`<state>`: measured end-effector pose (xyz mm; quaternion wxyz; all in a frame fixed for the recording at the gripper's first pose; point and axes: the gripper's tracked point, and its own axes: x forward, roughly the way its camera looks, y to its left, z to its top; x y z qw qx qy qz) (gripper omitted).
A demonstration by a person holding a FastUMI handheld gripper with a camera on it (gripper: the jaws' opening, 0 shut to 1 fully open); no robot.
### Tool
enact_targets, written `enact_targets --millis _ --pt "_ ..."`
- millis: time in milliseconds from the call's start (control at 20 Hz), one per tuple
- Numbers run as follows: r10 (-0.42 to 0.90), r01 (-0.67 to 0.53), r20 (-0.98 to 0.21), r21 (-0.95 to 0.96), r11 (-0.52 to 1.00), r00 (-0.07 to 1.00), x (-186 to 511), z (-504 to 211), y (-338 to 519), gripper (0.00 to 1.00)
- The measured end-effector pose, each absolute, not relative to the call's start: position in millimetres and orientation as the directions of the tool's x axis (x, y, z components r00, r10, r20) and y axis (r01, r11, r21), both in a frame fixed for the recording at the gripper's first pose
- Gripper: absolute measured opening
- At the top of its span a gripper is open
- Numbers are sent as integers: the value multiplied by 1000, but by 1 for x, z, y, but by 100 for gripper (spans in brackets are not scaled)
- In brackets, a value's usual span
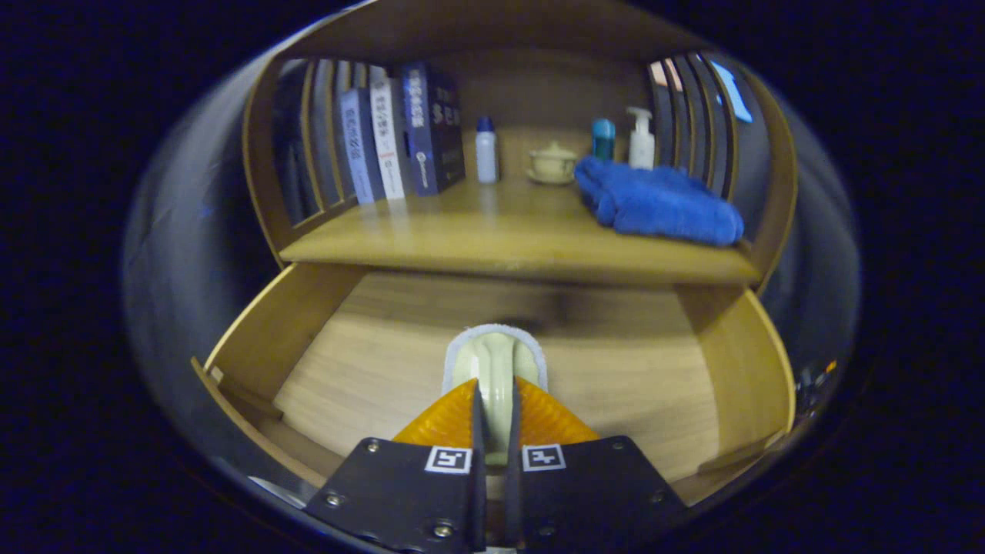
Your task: Pull open the drawer, take out the items inside it, and place them on the countertop above the cabinet.
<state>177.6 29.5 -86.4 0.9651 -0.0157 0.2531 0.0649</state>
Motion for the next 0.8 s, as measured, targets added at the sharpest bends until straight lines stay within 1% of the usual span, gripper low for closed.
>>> enact_targets --millis 150,400,600,800 --pt "141 -121 -405 73 990 904 166 -52 22 10" --pt "128 -107 -280 90 990 951 159 9 8 10" --pt "116 -97 -215 96 991 970 169 54 6 10" --pt "95 -80 -193 87 993 977 193 76 7 10"
